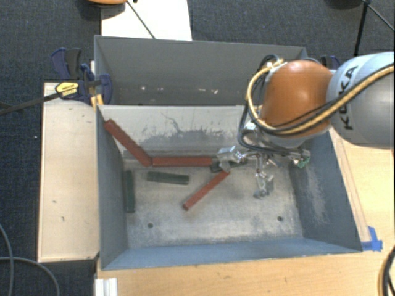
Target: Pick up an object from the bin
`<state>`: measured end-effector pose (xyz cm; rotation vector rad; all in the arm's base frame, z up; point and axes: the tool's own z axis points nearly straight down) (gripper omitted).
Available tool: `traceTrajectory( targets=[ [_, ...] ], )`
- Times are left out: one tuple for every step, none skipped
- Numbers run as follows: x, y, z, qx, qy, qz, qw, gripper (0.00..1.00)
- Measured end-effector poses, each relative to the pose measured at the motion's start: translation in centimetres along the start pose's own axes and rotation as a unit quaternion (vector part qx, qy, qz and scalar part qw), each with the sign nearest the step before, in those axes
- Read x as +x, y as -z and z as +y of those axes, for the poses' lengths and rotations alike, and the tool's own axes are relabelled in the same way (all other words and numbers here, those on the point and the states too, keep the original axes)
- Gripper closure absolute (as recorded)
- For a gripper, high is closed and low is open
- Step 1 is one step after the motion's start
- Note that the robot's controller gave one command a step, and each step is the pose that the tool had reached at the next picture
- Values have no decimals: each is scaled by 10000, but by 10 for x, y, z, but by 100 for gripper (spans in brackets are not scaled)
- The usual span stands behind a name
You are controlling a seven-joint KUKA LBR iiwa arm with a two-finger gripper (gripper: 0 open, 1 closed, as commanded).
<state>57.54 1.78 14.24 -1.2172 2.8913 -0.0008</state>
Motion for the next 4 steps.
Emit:
traceTrajectory(
  targets=[
    [-7,-7,4,12,-284,-16,9996,0],
    [-6,0,7,-18,-1128,17,9936,0],
    [-27,-34,12,31,-199,-30,9998,0],
    [-53,-72,41,-15,323,11,9995,100]
  ],
)
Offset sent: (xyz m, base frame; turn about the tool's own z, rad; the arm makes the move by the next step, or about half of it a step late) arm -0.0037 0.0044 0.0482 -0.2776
